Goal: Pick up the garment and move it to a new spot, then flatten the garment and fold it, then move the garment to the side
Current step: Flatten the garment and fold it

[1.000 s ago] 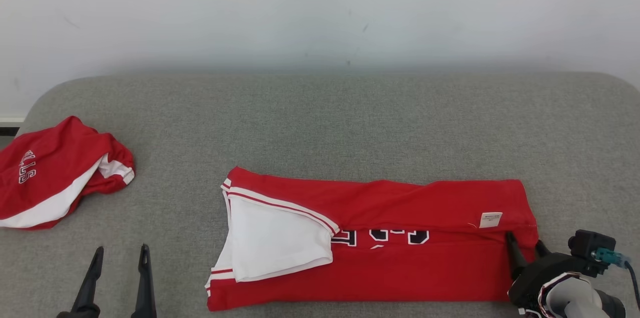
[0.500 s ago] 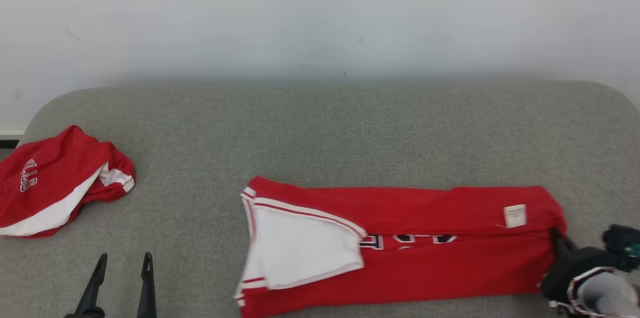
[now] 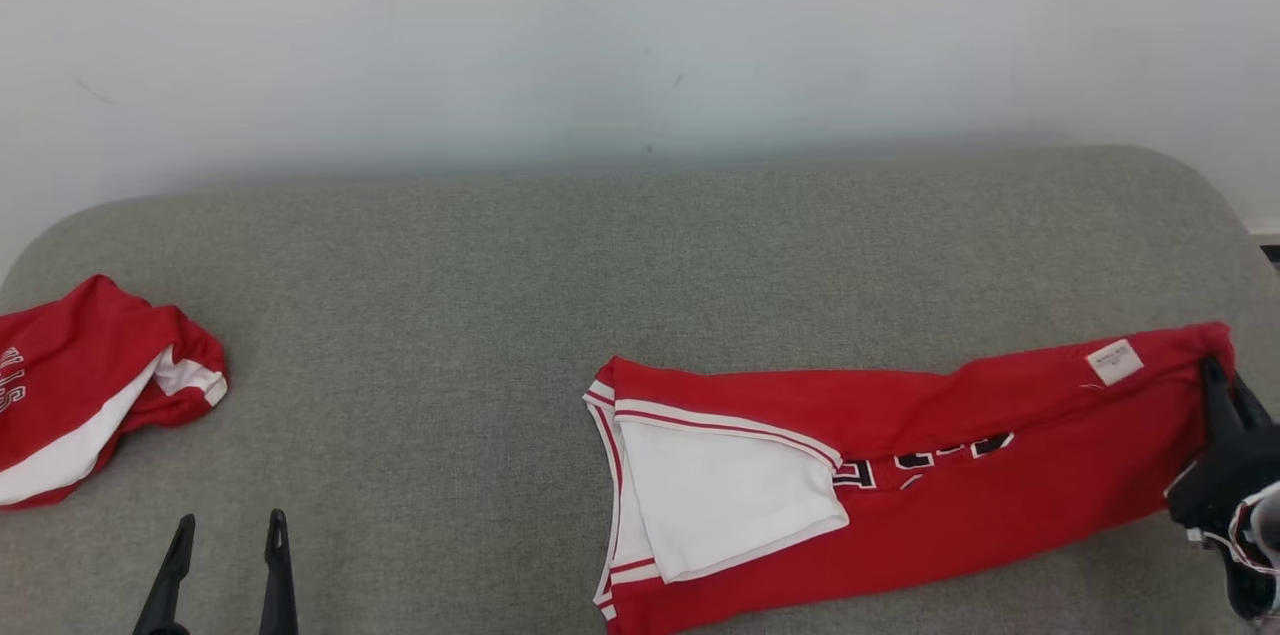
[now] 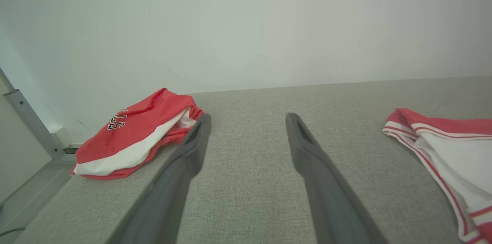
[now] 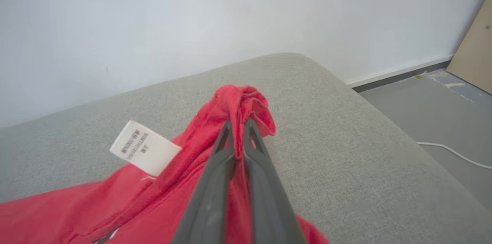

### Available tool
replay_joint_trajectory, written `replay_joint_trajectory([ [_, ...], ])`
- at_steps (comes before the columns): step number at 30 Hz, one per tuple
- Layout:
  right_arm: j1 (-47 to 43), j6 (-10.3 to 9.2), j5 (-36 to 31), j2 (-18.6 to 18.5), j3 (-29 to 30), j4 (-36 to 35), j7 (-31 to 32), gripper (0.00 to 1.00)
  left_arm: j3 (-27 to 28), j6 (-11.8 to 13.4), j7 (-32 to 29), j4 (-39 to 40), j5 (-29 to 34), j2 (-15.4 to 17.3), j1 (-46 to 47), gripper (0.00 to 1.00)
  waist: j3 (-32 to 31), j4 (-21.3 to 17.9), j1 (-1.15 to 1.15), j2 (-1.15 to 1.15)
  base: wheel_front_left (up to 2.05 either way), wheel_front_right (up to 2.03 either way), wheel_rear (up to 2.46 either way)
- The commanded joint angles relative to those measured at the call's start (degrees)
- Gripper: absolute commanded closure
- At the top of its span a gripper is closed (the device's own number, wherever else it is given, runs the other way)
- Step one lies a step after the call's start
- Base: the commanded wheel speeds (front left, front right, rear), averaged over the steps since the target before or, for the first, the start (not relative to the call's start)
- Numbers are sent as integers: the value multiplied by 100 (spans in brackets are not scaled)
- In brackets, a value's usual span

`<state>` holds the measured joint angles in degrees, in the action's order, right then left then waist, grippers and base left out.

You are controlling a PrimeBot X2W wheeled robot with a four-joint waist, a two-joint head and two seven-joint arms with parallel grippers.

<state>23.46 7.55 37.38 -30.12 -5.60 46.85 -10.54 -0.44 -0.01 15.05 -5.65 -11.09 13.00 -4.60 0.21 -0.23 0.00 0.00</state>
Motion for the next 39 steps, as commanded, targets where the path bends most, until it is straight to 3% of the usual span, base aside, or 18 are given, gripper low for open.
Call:
replay_joint_trajectory([
  [1,-66,-15,-35,61,-29,-145,29,100,18,-2,17,15,-20,-18,-29,0,17,-44,0,0,0,0,0],
  [13,-695,-15,-531,894,-391,-2996,937,100,-3,-95,17,8,38,-91,182,0,116,-23,0,0,0,0,0],
  [19,-815,-15,-888,1467,-765,-3745,1492,100,-81,-141,17,-30,87,-153,367,0,206,148,0,0,0,0,0],
  [24,-652,-15,-984,1888,-1050,-3479,1628,100,-198,-211,17,-115,118,-241,583,0,276,378,0,0,0,0,0],
  [28,-501,-15,-1046,2013,-1173,-3084,1607,100,-274,-295,17,-204,144,-276,737,0,318,541,0,0,0,0,0],
  [39,147,-15,-1158,2400,-1432,-1374,1126,100,-405,-437,17,-414,200,-441,1007,0,447,922,0,0,0,0,0],
])
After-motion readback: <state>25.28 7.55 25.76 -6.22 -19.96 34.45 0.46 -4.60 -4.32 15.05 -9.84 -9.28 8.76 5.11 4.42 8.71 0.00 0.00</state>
